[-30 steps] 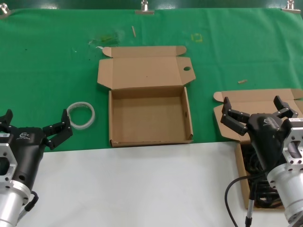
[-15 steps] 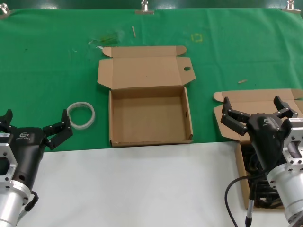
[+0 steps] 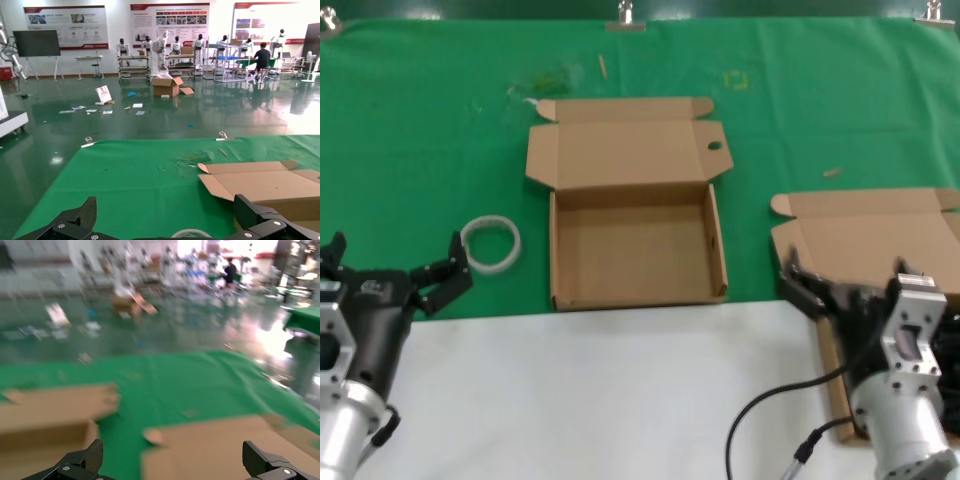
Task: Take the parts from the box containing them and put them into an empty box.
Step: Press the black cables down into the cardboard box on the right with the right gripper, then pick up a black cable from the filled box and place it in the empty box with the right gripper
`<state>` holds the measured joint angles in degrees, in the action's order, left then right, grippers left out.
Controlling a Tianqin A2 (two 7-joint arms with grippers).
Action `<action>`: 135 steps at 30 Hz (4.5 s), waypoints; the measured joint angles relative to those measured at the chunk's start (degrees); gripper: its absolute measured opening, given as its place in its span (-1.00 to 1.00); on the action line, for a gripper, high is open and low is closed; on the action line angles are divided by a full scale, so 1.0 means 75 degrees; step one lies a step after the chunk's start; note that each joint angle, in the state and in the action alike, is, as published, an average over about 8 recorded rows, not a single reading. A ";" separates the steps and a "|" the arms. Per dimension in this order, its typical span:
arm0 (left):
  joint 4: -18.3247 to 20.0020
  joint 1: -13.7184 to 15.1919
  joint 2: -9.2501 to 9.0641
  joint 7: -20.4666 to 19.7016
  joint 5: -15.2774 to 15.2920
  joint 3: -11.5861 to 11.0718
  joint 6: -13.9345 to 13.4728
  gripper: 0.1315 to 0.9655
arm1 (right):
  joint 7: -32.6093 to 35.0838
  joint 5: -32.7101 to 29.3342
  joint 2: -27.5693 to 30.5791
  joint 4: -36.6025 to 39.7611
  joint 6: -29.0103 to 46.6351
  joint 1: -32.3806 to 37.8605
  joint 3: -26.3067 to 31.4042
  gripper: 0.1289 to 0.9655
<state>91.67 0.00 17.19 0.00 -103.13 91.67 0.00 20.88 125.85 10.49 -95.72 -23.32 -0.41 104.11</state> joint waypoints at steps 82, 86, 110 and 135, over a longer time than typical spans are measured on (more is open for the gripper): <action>0.0000 0.0000 0.0000 -0.0003 0.0003 0.0000 0.0000 1.00 | 1.6306 0.4252 -0.0734 0.0955 -0.4179 0.2081 -0.3236 1.00; 0.0000 0.0000 0.0000 -0.0003 0.0003 0.0000 0.0000 1.00 | 1.6284 0.4251 -0.0762 0.1148 -0.4079 0.2136 -0.3229 1.00; 0.0000 0.0000 0.0000 -0.0001 0.0002 0.0000 0.0000 1.00 | 1.5685 0.4252 -0.0680 0.1381 -0.4020 0.2173 -0.3003 0.86; 0.0000 0.0000 0.0000 -0.0001 0.0002 0.0000 0.0000 1.00 | 1.5116 0.4252 -0.0725 0.1063 -0.4215 0.1951 -0.2654 -0.23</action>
<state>91.67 0.00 17.19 -0.01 -103.12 91.68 0.00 134.25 157.74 5.05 -87.75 -54.93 14.23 84.20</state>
